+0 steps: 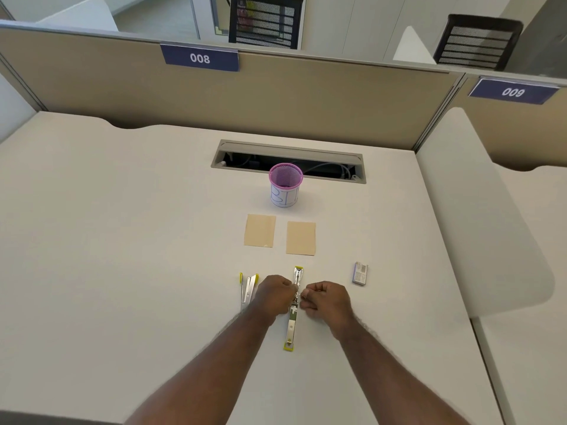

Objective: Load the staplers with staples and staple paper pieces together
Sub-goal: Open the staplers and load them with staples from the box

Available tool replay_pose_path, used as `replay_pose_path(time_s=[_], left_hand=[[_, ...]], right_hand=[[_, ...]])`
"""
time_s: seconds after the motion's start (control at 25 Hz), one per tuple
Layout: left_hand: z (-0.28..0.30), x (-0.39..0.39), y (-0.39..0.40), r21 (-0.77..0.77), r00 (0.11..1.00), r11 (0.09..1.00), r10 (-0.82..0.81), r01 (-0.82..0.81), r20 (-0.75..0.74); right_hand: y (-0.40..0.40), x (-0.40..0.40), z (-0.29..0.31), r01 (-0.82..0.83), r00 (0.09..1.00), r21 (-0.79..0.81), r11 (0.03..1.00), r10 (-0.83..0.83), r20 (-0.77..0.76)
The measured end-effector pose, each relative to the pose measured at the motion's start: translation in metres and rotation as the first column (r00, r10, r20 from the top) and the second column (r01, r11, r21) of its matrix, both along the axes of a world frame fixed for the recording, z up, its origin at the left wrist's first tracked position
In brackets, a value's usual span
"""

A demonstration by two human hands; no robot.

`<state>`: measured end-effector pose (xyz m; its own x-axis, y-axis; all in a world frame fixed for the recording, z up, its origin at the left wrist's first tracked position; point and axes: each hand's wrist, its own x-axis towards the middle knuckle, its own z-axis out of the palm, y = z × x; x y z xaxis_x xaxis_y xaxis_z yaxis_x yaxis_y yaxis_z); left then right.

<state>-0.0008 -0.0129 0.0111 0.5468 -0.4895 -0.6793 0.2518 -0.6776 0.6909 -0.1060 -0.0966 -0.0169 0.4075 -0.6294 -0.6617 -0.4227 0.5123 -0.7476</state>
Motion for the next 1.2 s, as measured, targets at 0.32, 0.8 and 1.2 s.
replay_pose_path(time_s=[0.32,0.8,1.2], left_hand=[[-0.004,0.003,0.005,-0.057,0.993,0.998,-0.010,0.003,-0.120],[0.010,0.009,0.024,-0.402,0.857,0.915,-0.180,-0.035,-0.484],[0.019,0.006,0.026,-0.510,0.806,0.860,-0.295,-0.010,-0.513]], right_hand=[[0.014,-0.001,0.001,0.043,0.999,-0.031,0.999,-0.043,-0.005],[-0.004,-0.025,0.047,-0.046,0.982,-0.087,0.995,0.061,0.177],[-0.008,-0.030,0.094,-0.382,0.902,-0.663,0.644,0.414,-0.118]])
